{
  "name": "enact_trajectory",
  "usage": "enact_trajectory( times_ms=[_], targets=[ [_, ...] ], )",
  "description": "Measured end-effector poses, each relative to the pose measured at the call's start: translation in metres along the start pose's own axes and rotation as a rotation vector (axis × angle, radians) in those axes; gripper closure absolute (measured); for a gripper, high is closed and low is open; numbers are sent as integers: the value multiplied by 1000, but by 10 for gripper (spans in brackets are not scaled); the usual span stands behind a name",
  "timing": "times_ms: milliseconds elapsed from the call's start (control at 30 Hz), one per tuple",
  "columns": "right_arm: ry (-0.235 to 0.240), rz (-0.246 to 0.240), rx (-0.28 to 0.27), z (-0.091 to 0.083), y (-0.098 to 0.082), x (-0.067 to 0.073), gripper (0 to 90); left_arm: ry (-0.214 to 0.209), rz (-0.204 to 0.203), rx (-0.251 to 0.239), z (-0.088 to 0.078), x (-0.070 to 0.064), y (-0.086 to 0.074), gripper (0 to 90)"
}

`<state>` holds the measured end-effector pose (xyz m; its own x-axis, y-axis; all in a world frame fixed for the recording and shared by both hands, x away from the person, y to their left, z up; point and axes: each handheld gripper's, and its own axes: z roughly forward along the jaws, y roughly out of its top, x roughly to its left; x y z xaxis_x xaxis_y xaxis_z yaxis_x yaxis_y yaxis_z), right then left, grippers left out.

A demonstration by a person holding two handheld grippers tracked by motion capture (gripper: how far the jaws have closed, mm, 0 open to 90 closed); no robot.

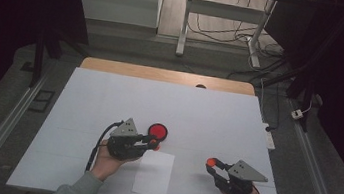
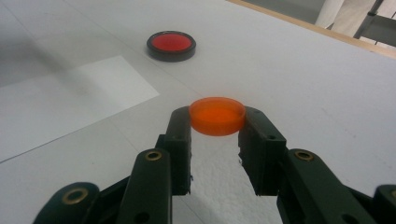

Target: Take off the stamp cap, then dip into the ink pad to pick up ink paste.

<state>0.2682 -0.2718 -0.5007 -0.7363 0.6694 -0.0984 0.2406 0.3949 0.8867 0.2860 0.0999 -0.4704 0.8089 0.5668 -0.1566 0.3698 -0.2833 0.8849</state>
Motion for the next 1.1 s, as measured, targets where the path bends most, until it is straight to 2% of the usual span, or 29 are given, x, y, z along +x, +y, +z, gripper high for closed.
enact_trajectory(
  times_ms=[200, 333, 533, 867, 1100],
  targets=[
    [8, 2, 2, 0, -2, -2, 649, 10, -4, 2, 0, 4, 1, 732],
    [8, 2, 7, 0, -2, -3, 649, -3, -20, -6, -2, 7, 2, 732],
    [7, 5, 3, 0, -2, -4, 649, 11, -20, -15, -5, 10, 7, 732],
    [0, 8, 8, 1, -2, -4, 649, 17, 3, 11, 0, 12, 15, 732],
    [1, 13, 4, 0, -2, -5, 649, 19, 0, 23, 5, 19, 22, 732]
  ],
)
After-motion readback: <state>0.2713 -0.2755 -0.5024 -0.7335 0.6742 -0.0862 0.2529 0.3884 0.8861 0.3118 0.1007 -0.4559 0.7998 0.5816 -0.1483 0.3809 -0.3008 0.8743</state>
